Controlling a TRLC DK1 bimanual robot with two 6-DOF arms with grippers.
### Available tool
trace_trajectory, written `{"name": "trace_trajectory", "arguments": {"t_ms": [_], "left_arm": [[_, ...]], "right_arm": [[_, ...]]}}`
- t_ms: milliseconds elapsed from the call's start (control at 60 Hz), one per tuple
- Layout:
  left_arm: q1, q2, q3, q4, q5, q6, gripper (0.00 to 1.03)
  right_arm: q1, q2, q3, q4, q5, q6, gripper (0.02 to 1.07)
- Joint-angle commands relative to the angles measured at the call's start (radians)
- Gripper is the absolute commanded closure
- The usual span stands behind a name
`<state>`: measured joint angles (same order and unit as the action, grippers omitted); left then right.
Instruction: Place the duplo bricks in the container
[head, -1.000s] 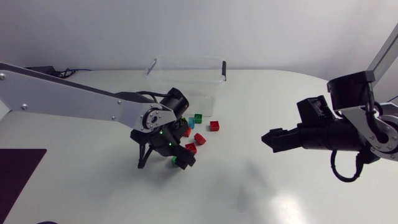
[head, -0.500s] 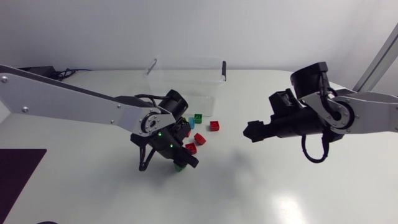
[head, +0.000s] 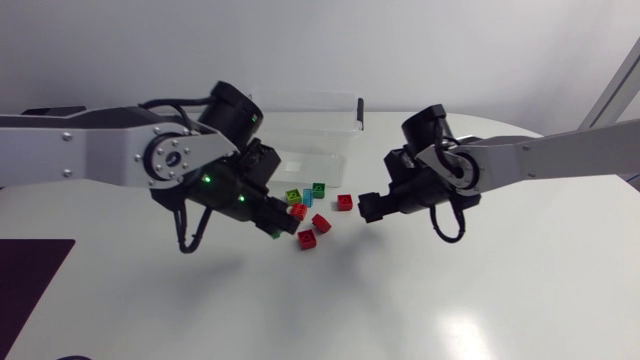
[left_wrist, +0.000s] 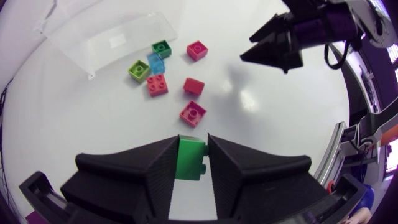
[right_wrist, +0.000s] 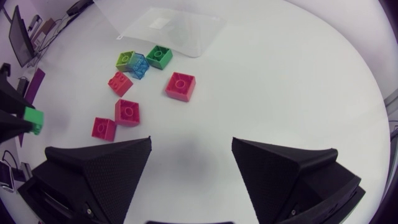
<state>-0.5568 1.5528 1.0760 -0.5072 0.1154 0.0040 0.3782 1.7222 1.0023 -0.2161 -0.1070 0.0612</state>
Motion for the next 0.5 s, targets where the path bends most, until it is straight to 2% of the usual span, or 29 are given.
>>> {"name": "trace_trajectory", "arguments": {"t_ms": [0, 200, 483], "left_arm": [[0.049, -0.045, 0.052, -0.005, -0.008, 0.014, 0.8], [0.143, -0.071, 0.108, 0.062, -0.006, -0.004, 0.8], [0.193, -0.011, 0.199, 0.134, 0.001, -0.027, 0.8]], "right_arm": [[0.027, 0.071, 0.062, 0.014, 0.024, 0.032, 0.13], [0.057, 0.186, 0.168, 0.012, 0.092, 0.068, 0.13], [0.087, 0.343, 0.36, -0.094, 0.13, 0.106, 0.13]]}}
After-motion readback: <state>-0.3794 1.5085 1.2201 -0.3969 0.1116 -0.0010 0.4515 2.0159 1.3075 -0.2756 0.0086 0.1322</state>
